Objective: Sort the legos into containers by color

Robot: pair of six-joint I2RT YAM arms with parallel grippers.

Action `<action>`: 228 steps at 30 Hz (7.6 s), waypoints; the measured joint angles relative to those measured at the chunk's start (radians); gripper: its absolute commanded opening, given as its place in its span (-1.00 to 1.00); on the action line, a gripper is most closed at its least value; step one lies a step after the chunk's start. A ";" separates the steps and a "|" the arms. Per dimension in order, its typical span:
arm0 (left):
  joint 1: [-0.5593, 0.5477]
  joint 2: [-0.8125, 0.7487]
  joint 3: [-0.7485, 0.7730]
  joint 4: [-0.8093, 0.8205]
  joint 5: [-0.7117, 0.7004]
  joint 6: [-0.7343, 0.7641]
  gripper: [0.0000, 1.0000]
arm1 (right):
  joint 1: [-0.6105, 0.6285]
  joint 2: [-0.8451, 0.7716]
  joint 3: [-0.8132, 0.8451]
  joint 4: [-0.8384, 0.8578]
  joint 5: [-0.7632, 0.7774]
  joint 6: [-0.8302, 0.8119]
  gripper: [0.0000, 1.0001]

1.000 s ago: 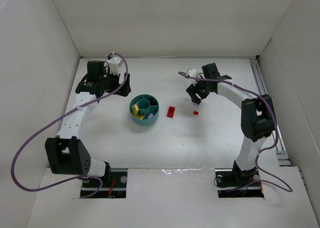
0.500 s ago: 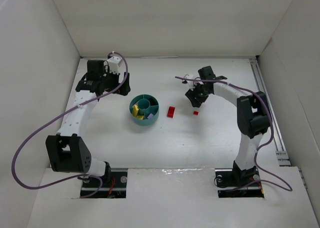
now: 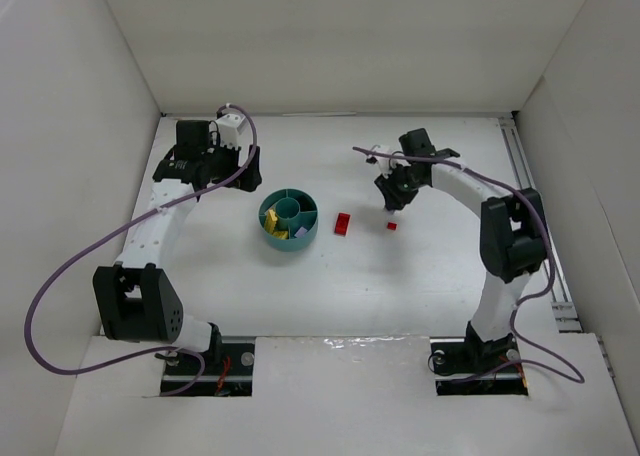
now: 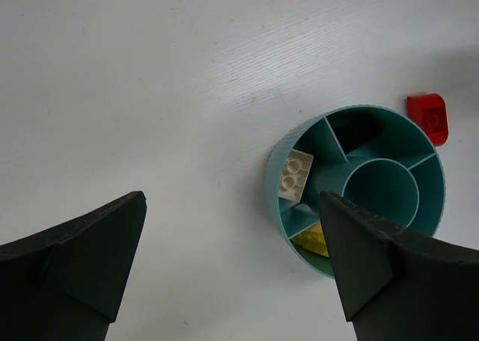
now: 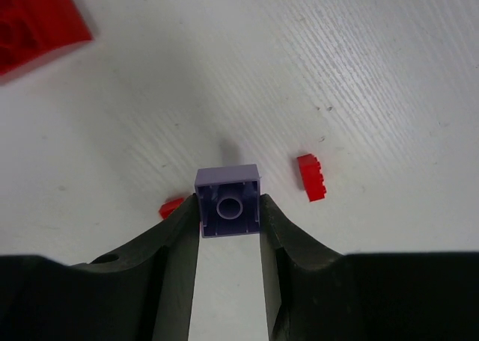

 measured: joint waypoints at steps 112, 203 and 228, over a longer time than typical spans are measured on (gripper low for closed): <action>0.000 -0.082 -0.091 0.140 -0.242 -0.140 0.99 | 0.279 0.272 0.436 -0.344 0.238 1.313 0.57; 0.048 -0.127 -0.090 0.188 -0.113 -0.105 0.99 | 0.591 -0.106 -0.090 0.803 0.385 0.833 -0.48; 0.048 -0.154 -0.097 0.276 -0.119 -0.096 0.99 | 0.205 -0.493 -0.098 0.639 0.336 0.938 0.32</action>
